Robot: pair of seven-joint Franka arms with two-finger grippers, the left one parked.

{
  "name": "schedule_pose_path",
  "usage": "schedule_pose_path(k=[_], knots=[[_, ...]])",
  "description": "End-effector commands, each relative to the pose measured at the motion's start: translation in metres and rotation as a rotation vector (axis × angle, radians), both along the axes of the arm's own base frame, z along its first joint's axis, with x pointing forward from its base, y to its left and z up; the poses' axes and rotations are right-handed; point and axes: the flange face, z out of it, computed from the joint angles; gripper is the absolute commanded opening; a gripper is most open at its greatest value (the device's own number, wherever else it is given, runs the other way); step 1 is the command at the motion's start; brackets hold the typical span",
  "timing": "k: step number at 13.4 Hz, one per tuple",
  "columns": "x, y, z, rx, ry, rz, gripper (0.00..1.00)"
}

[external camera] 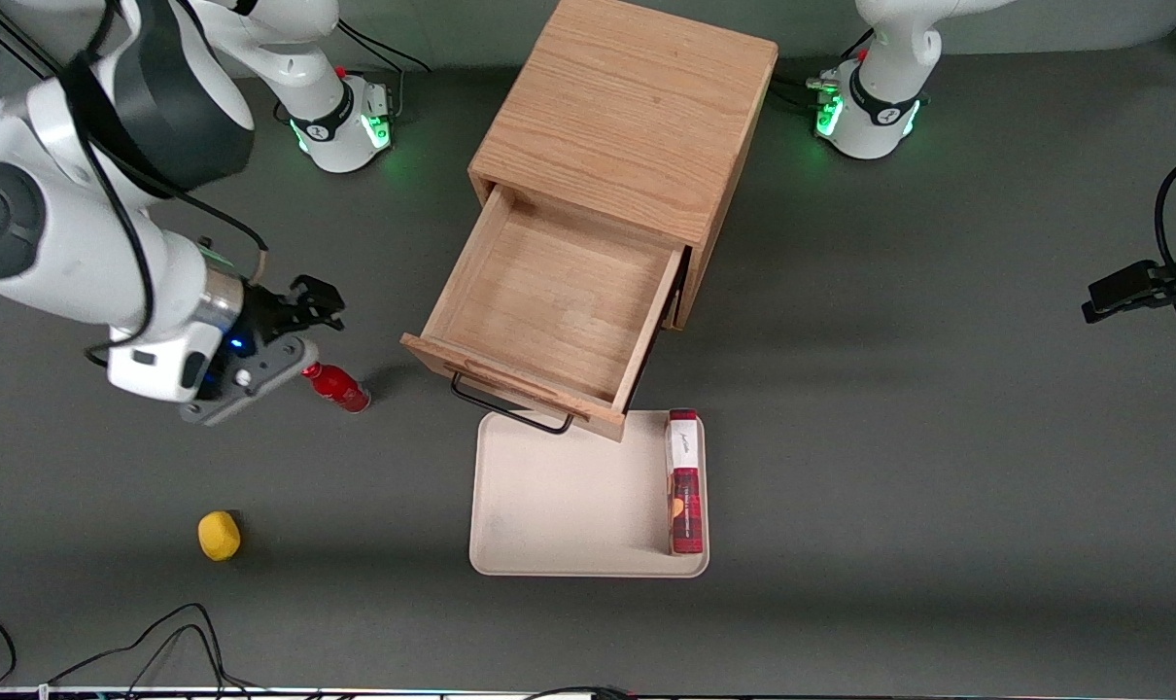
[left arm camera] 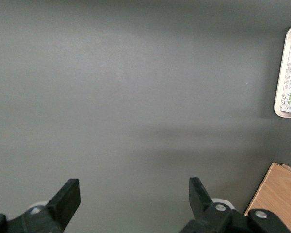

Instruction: Open upper drawer

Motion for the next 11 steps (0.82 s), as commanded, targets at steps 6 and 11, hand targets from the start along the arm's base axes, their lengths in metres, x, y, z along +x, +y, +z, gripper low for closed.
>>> schedule_pose_path(k=[6, 11], knots=[[-0.073, -0.053, 0.038, -0.119, -0.038, -0.397, 1.00], [-0.066, -0.096, 0.022, -0.035, 0.045, -0.605, 1.00]])
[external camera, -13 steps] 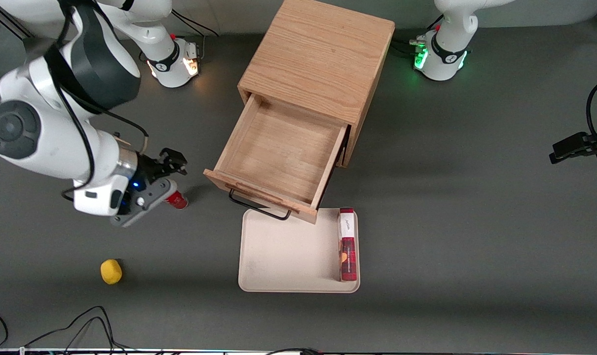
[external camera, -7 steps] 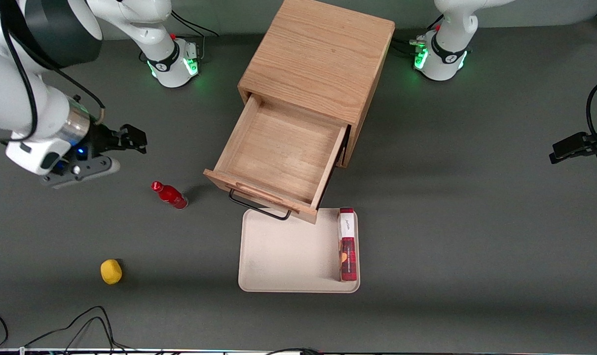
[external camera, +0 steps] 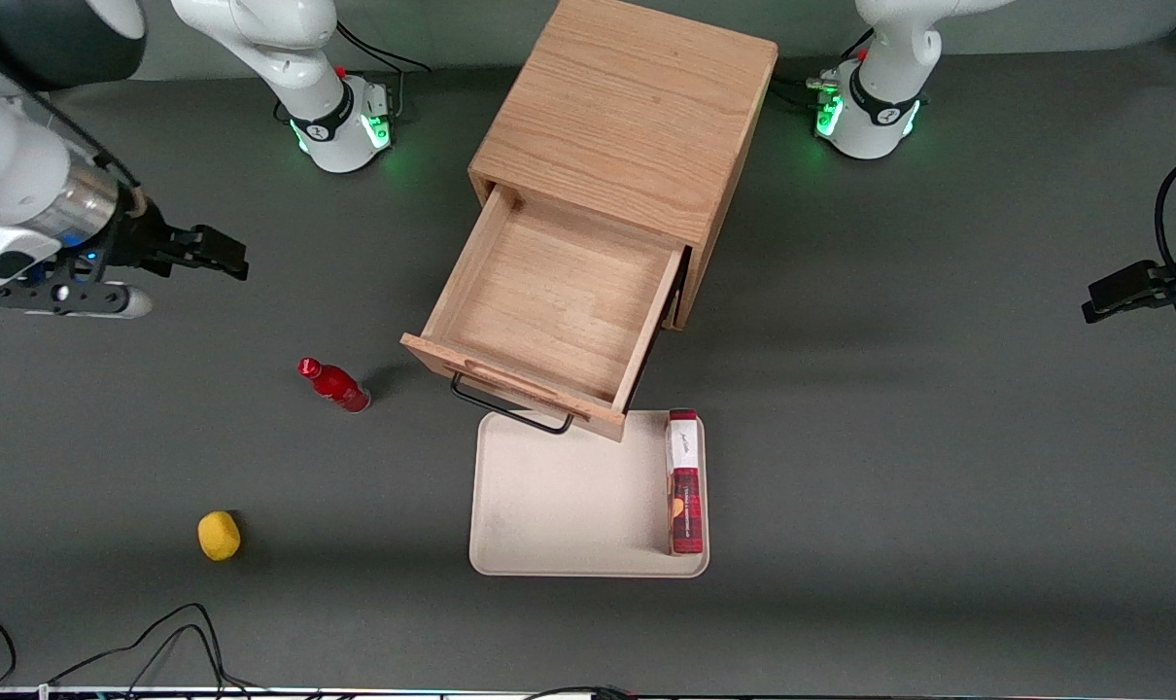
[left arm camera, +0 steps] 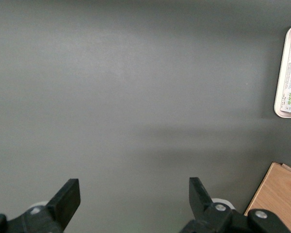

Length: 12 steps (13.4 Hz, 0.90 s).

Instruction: Open upper drawer

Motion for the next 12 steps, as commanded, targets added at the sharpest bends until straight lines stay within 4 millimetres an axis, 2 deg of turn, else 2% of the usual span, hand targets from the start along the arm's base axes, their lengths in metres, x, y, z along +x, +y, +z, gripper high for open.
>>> schedule_pose_path(k=[1, 3, 5, 8, 11, 12], knots=[[-0.002, -0.003, -0.006, 0.023, 0.020, -0.055, 1.00], [-0.003, -0.016, -0.006, 0.023, 0.029, -0.077, 1.00], [-0.006, -0.042, 0.001, 0.013, 0.045, -0.104, 1.00], [-0.027, -0.059, 0.017, 0.008, 0.045, -0.026, 1.00], [-0.039, -0.048, 0.020, -0.005, 0.042, 0.029, 1.00], [-0.039, -0.050, 0.023, -0.003, 0.036, 0.033, 1.00]])
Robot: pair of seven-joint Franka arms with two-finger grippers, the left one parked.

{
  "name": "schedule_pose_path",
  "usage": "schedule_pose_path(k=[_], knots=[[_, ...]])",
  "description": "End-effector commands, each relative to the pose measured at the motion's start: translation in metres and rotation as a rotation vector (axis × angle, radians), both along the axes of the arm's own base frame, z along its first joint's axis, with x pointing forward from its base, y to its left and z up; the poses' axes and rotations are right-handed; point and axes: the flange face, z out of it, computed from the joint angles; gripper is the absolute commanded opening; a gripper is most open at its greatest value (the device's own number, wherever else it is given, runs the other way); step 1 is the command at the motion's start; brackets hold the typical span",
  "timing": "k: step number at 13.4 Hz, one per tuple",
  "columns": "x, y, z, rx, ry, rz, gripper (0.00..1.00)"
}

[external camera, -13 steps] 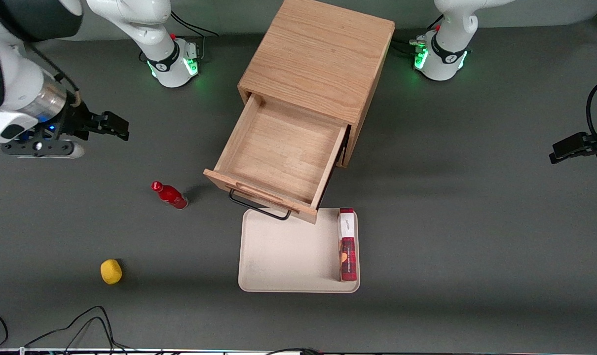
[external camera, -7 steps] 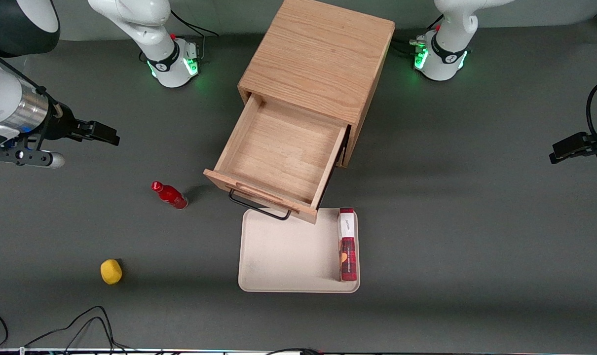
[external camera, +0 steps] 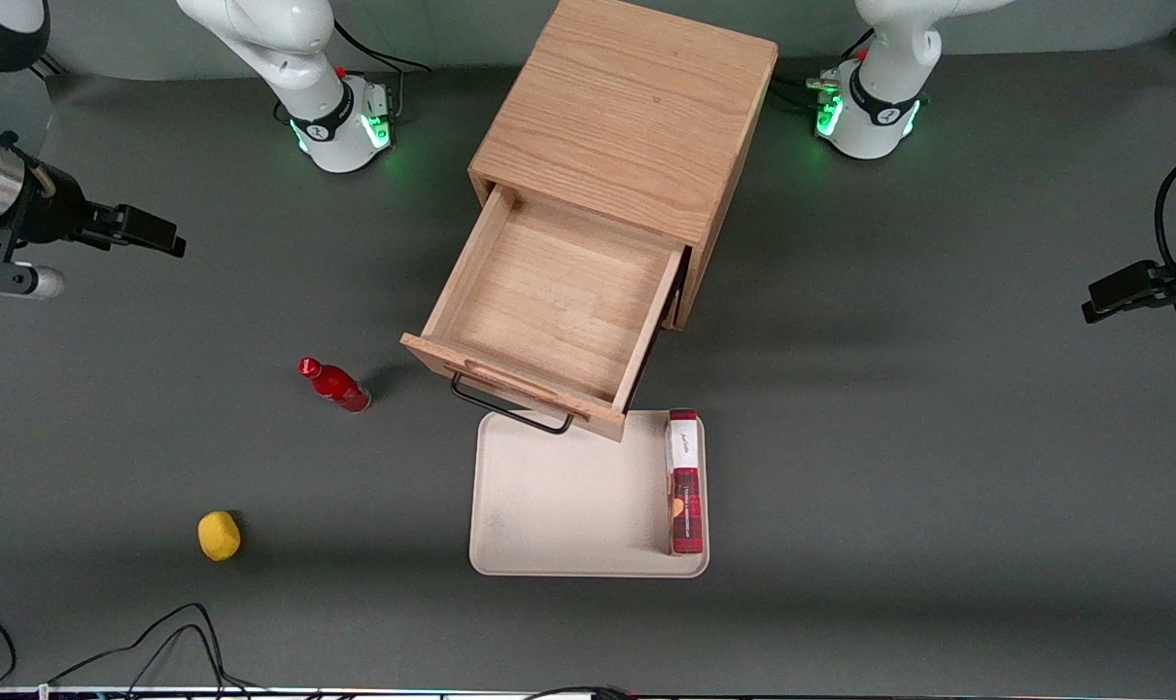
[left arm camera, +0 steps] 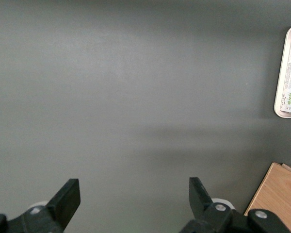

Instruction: Open upper drawer

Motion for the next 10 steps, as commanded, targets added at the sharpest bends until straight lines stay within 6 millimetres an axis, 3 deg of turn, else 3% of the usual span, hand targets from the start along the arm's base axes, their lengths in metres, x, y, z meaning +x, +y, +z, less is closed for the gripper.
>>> schedule_pose_path(k=[1, 10], knots=[[-0.0121, -0.0002, 0.0031, 0.010, -0.006, 0.034, 1.00], [-0.0129, 0.0009, 0.0052, 0.015, -0.005, 0.038, 1.00]])
